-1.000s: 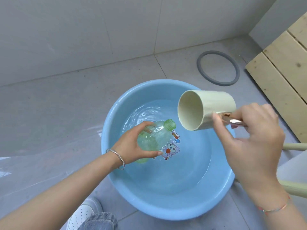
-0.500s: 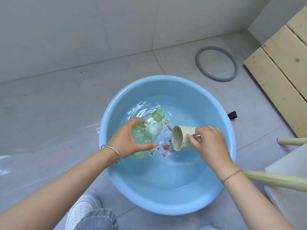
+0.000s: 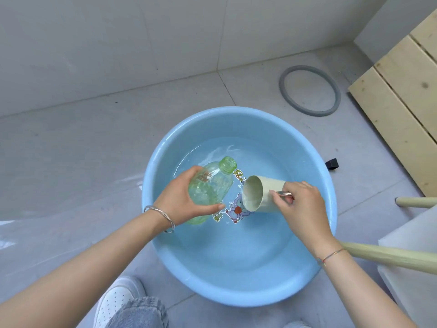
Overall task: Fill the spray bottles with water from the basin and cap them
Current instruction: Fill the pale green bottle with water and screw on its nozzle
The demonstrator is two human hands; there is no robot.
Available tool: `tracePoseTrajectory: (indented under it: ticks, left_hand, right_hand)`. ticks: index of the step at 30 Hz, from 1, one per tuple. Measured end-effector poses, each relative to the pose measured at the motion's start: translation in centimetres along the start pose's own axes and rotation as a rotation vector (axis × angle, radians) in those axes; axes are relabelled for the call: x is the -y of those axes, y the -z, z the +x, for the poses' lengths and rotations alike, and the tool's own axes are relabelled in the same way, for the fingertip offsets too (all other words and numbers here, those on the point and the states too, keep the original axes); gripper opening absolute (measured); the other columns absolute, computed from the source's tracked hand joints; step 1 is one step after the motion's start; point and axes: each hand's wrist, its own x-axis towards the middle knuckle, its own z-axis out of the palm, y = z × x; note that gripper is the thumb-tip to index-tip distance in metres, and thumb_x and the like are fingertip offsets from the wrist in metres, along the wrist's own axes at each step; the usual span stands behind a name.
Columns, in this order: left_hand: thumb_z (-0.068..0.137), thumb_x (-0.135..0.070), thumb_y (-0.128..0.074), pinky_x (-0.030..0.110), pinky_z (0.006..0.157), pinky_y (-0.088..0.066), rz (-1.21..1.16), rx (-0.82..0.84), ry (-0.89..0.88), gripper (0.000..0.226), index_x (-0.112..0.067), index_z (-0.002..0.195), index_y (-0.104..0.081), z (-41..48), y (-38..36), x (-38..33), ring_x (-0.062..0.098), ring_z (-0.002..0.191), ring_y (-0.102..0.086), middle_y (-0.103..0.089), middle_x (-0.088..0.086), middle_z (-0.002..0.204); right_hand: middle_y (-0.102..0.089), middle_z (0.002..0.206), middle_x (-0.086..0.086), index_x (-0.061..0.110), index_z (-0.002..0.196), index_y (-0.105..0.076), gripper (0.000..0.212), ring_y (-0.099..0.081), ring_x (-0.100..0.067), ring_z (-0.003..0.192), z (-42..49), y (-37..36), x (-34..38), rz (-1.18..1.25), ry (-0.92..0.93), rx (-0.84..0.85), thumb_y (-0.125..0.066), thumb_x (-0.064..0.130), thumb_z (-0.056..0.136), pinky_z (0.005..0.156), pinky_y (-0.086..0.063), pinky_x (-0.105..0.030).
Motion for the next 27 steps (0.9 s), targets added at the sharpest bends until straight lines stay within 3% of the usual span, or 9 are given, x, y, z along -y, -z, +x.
tracePoseTrajectory:
  ticks: [5, 8, 10, 12, 15, 19, 23, 27]
  left_hand:
    - [0.058, -0.05, -0.087, 0.002, 0.081, -0.034, 0.026, 0.006, -0.008, 0.072, -0.032, 0.117, -0.05, -0.1, 0.2, -0.2, -0.015, 0.098, -0.052, -0.058, -0.028, 0.108]
    - [0.058, -0.05, -0.087, 0.009, 0.083, -0.037, 0.046, 0.011, -0.01, 0.075, -0.032, 0.12, -0.05, -0.1, 0.2, -0.4, -0.006, 0.096, -0.055, -0.059, -0.026, 0.107]
    - [0.058, -0.049, -0.087, 0.006, 0.083, -0.037, 0.059, 0.01, -0.02, 0.072, -0.033, 0.117, -0.049, -0.2, 0.2, -0.4, -0.005, 0.096, -0.054, -0.059, -0.028, 0.105]
    - [0.058, -0.048, -0.088, 0.0, 0.081, -0.034, 0.062, 0.016, -0.035, 0.071, -0.036, 0.114, -0.046, -0.2, 0.2, -0.6, -0.008, 0.095, -0.051, -0.054, -0.033, 0.103]
    - [0.058, -0.049, -0.087, 0.009, 0.085, -0.037, 0.071, 0.024, -0.051, 0.071, -0.036, 0.114, -0.047, -0.2, 0.1, -0.5, -0.007, 0.097, -0.052, -0.055, -0.031, 0.103]
    - [0.056, -0.054, -0.087, 0.007, 0.082, -0.038, 0.081, 0.04, -0.057, 0.069, -0.04, 0.111, -0.046, -0.2, 0.0, -0.6, -0.002, 0.096, -0.055, -0.058, -0.027, 0.102]
    - [0.048, -0.07, -0.073, 0.015, 0.084, -0.043, 0.089, 0.05, -0.068, 0.074, -0.042, 0.111, -0.047, -0.1, -0.3, -0.5, 0.0, 0.095, -0.058, -0.061, -0.024, 0.101]
    - [0.055, -0.056, -0.086, 0.002, 0.076, -0.036, 0.109, 0.059, -0.073, 0.069, -0.041, 0.109, -0.046, -0.2, -0.2, -0.6, -0.003, 0.089, -0.054, -0.059, -0.024, 0.099]
  right_hand:
    - [-0.026, 0.052, 0.005, 0.013, 0.056, -0.029, 0.051, -0.023, -0.009, 0.049, 0.0, 2.0, 0.0, 0.459, -0.28, -0.107, -0.071, 0.02, 0.085, 0.045, -0.018, -0.021]
    - [-0.035, 0.061, -0.007, 0.0, 0.06, -0.033, 0.051, -0.039, -0.012, 0.062, -0.1, 3.1, 0.4, 0.671, -0.357, -0.174, -0.074, 0.022, 0.083, 0.047, -0.023, -0.019]
    - [-0.036, 0.064, -0.009, -0.003, 0.062, -0.036, 0.052, -0.041, -0.015, 0.068, -0.2, 3.9, 1.0, 0.753, -0.357, -0.222, -0.075, 0.027, 0.079, 0.048, -0.027, -0.017]
    - [-0.039, 0.066, -0.01, -0.008, 0.065, -0.04, 0.051, -0.037, -0.016, 0.065, -0.3, 5.0, 1.6, 0.764, -0.33, -0.259, -0.074, 0.027, 0.08, 0.048, -0.027, -0.016]
    - [-0.038, 0.064, -0.012, -0.013, 0.067, -0.043, 0.05, -0.03, -0.015, 0.058, -0.4, 6.5, 2.6, 0.746, -0.289, -0.31, -0.074, 0.023, 0.082, 0.047, -0.022, -0.018]
    - [-0.033, 0.046, 0.011, 0.007, 0.057, -0.04, 0.047, -0.027, -0.004, 0.045, -0.5, 7.8, 3.7, 0.667, -0.248, -0.359, -0.075, 0.026, 0.081, 0.044, -0.02, -0.015]
    - [-0.043, 0.053, 0.004, 0.008, 0.058, -0.043, 0.042, -0.035, -0.004, 0.048, -0.7, 8.2, 4.5, 0.592, -0.174, -0.387, -0.074, 0.024, 0.082, 0.048, -0.026, -0.014]
    - [-0.044, 0.064, -0.008, 0.009, 0.06, -0.045, 0.038, -0.039, -0.007, 0.057, -0.8, 8.2, 5.1, 0.433, -0.094, -0.402, -0.069, 0.029, 0.08, 0.055, -0.029, -0.014]
